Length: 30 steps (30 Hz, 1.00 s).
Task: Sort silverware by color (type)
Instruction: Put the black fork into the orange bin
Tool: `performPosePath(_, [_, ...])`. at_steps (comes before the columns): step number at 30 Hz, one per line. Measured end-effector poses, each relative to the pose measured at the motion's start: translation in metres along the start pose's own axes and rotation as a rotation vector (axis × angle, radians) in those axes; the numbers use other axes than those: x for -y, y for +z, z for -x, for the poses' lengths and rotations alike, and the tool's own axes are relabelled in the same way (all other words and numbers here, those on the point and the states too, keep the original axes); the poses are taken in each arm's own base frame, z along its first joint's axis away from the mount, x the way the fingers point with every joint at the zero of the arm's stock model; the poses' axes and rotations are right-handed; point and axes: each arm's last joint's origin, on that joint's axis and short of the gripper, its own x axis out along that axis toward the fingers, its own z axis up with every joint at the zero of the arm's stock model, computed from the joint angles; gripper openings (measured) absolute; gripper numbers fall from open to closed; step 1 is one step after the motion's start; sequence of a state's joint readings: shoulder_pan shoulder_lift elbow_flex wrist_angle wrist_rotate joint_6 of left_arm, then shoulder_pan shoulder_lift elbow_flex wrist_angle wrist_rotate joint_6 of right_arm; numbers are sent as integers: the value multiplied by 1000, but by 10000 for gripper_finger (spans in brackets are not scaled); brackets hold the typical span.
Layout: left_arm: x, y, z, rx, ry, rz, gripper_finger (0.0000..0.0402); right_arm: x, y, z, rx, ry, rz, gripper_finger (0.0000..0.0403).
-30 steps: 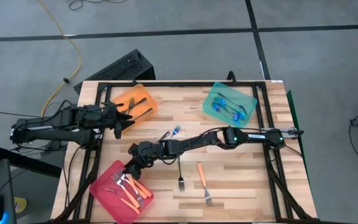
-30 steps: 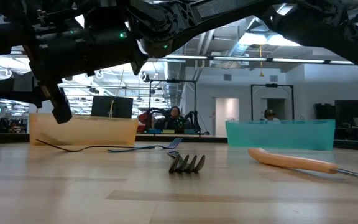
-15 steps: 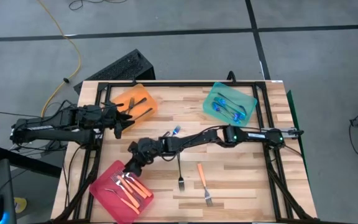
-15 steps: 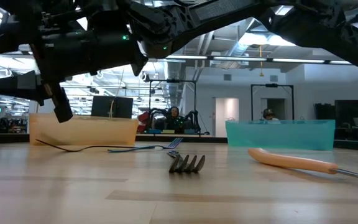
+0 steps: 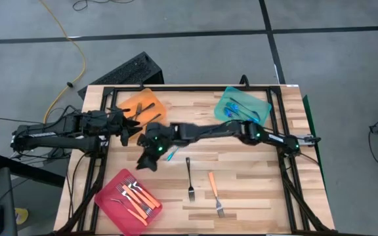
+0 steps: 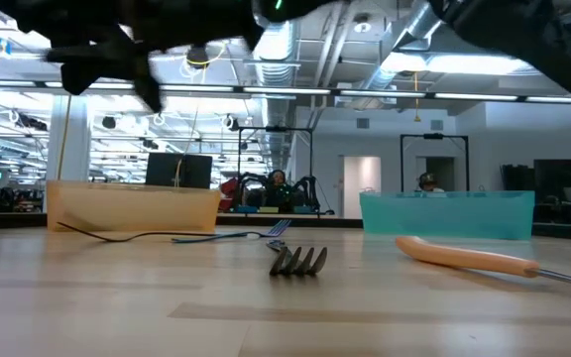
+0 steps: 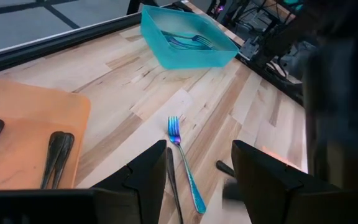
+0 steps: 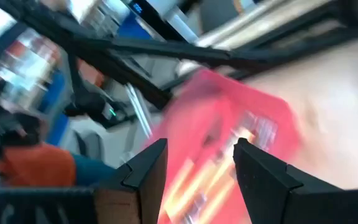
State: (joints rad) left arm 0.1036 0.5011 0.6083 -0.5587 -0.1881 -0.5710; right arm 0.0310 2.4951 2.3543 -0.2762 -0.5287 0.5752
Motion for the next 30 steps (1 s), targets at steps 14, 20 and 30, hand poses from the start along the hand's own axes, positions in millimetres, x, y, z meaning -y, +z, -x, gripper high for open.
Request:
performPosePath(14, [13,12,2,71,-225,-66,167,-90,-4,126,-342,-525,187,204])
performPosePath(20, [14,11,0,54,-239,-73,167,-133,-10,164,-323,-654,222,204])
performPosePath(30, [15,9,-11,8,-222,-153,167,-162,-44,185,-407,-911,49,204])
